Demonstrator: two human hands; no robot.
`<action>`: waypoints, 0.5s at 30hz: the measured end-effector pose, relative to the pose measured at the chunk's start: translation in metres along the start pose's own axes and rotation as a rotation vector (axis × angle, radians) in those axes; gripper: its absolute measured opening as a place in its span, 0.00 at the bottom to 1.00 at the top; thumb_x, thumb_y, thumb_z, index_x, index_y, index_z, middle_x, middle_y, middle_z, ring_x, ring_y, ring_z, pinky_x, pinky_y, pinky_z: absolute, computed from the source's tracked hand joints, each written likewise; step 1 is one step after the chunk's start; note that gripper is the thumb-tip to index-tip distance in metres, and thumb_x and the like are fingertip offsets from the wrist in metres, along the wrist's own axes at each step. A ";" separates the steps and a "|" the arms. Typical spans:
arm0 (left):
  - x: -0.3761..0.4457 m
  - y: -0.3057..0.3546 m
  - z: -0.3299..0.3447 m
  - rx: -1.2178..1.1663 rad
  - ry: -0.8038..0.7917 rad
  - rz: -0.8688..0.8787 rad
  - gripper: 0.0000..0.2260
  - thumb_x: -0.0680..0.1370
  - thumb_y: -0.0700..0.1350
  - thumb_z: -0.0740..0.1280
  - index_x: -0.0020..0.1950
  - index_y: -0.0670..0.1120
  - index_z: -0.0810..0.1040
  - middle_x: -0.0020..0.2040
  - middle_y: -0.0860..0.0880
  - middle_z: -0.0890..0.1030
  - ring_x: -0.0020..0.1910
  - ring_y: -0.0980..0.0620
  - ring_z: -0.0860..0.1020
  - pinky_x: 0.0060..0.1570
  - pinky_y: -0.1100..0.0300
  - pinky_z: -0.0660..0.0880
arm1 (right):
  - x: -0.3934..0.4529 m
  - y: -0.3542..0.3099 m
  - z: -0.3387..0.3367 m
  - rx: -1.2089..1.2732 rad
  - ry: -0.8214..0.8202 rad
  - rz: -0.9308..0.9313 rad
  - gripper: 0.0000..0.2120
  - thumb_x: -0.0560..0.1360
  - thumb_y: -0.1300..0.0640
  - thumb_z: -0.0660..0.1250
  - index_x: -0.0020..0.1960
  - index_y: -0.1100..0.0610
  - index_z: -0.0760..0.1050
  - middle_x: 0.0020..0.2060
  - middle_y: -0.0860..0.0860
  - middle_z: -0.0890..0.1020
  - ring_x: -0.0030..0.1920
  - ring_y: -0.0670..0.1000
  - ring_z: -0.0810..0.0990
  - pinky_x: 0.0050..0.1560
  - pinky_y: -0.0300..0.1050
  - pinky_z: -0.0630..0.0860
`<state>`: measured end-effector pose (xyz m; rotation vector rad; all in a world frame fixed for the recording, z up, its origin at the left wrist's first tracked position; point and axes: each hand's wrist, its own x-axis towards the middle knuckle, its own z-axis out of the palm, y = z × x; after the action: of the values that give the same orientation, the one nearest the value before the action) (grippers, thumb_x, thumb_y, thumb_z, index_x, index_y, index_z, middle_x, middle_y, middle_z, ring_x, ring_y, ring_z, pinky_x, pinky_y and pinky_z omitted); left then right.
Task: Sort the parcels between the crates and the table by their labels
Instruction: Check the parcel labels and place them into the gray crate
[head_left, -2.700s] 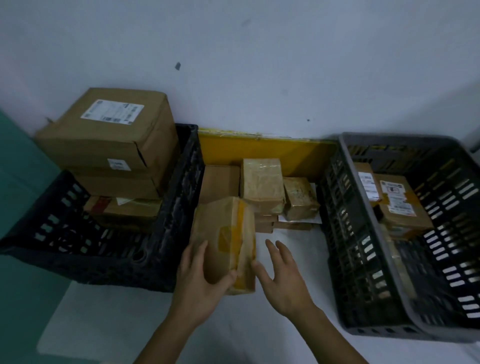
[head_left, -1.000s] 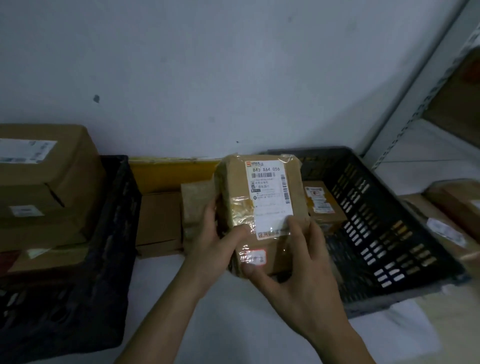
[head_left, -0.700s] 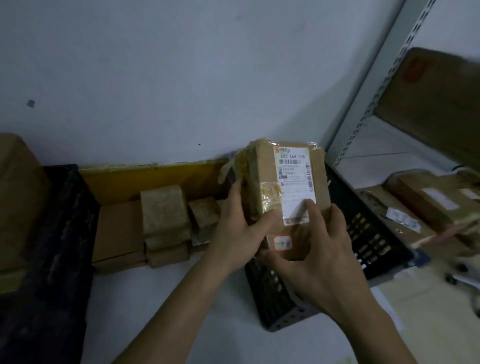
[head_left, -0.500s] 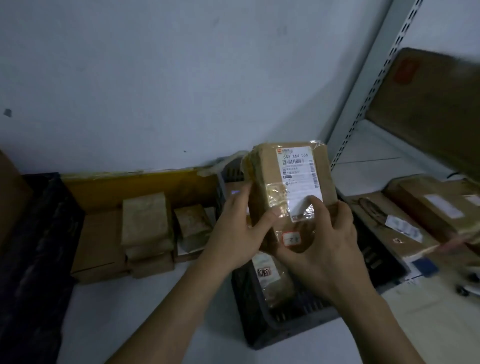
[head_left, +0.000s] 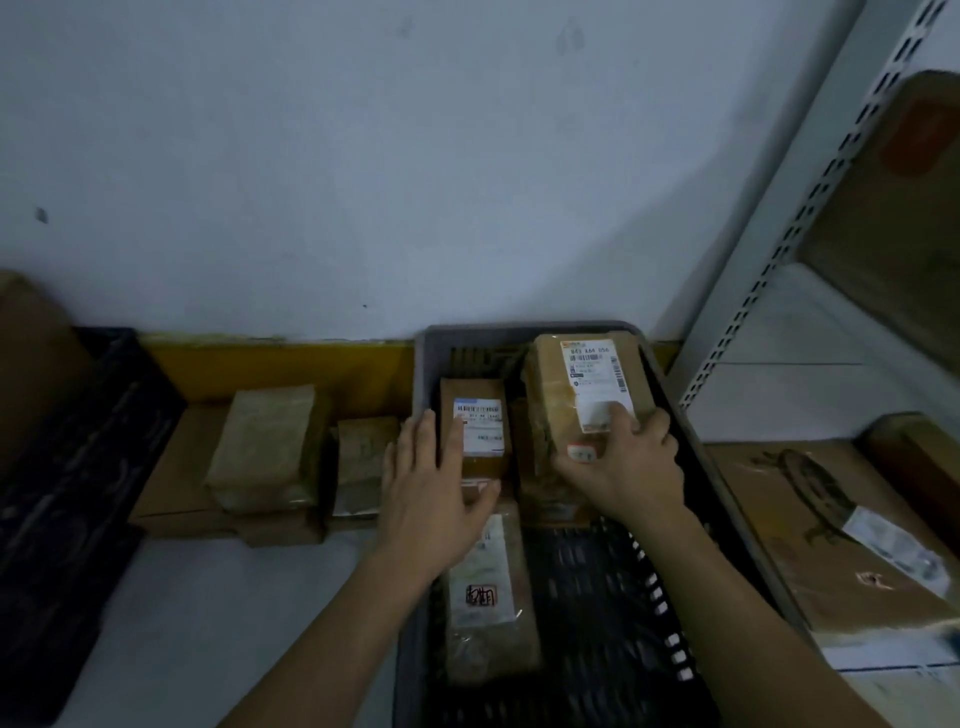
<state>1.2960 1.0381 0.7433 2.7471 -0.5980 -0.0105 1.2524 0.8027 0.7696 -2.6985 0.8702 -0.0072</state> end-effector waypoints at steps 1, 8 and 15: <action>0.000 -0.001 0.003 0.019 -0.003 -0.011 0.41 0.82 0.72 0.53 0.87 0.53 0.42 0.88 0.45 0.42 0.86 0.42 0.38 0.84 0.39 0.44 | 0.009 -0.001 0.008 -0.009 -0.022 0.002 0.57 0.59 0.18 0.59 0.79 0.46 0.53 0.80 0.64 0.52 0.76 0.72 0.61 0.71 0.69 0.71; -0.002 0.000 0.009 0.103 -0.024 -0.047 0.42 0.82 0.72 0.52 0.87 0.52 0.40 0.87 0.45 0.40 0.85 0.43 0.37 0.82 0.41 0.40 | 0.053 -0.008 0.048 -0.117 -0.104 -0.007 0.60 0.61 0.15 0.58 0.83 0.47 0.50 0.79 0.67 0.49 0.77 0.72 0.60 0.73 0.67 0.71; -0.002 -0.002 0.011 0.114 -0.012 -0.047 0.41 0.82 0.71 0.53 0.88 0.50 0.45 0.88 0.44 0.44 0.86 0.42 0.40 0.84 0.40 0.48 | 0.053 -0.011 0.066 -0.240 -0.150 0.017 0.62 0.64 0.13 0.50 0.87 0.47 0.41 0.81 0.69 0.40 0.79 0.72 0.55 0.75 0.67 0.66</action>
<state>1.2937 1.0367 0.7319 2.8728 -0.5539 -0.0041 1.3083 0.7996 0.7048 -2.8640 0.8993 0.3193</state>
